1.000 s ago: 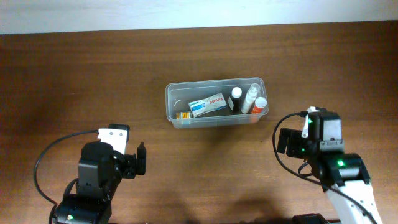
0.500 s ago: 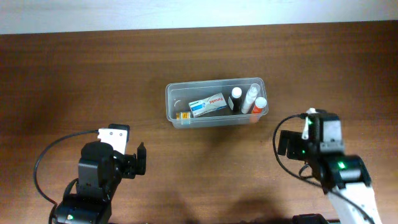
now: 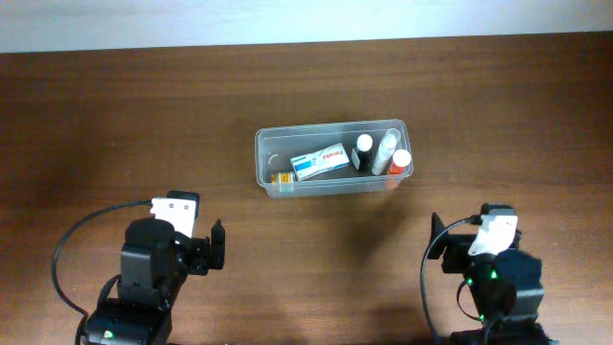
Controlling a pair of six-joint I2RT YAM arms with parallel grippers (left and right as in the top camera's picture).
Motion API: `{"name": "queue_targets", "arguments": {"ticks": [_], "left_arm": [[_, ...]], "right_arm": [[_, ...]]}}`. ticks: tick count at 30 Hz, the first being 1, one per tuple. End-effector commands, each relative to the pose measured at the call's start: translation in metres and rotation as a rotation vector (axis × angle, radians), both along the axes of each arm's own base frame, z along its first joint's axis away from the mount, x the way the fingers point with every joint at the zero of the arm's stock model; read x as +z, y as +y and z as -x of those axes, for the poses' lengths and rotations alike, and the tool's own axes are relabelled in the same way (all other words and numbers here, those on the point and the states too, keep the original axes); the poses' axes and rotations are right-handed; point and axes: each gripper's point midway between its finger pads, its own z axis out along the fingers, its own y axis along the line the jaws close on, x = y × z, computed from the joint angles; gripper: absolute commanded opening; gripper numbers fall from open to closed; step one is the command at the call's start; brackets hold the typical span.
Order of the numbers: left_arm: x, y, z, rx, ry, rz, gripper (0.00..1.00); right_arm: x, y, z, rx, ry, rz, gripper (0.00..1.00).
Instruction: Pack container
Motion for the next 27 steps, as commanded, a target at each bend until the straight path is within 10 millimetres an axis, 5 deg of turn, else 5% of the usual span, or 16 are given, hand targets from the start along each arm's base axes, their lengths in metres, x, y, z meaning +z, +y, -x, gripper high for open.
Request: {"name": "queue_targets", "arguments": {"ticks": [1, 10, 15, 17, 27], "left_arm": [[-0.001, 0.002, 0.000, -0.003, -0.001, -0.016, 1.00], [-0.001, 0.002, 0.000, -0.003, -0.001, -0.016, 0.99], [-0.001, 0.002, 0.000, -0.003, -0.001, -0.016, 0.99], [-0.001, 0.002, 0.000, -0.003, -0.001, -0.016, 0.99], [-0.001, 0.002, 0.000, -0.003, -0.001, -0.016, 0.99]], "right_arm": [[0.002, 0.019, -0.001, 0.140, -0.119, 0.062, 0.98], [0.025, 0.026, -0.011, 0.178, -0.475, 0.154, 0.98], [0.015, 0.026, -0.011, 0.199, -0.449, 0.251, 0.98], [-0.006, 0.026, -0.010, 0.210, -0.366, 0.250, 0.98], [-0.007, 0.025, -0.010, 0.207, -0.360, 0.235, 0.98]]}}
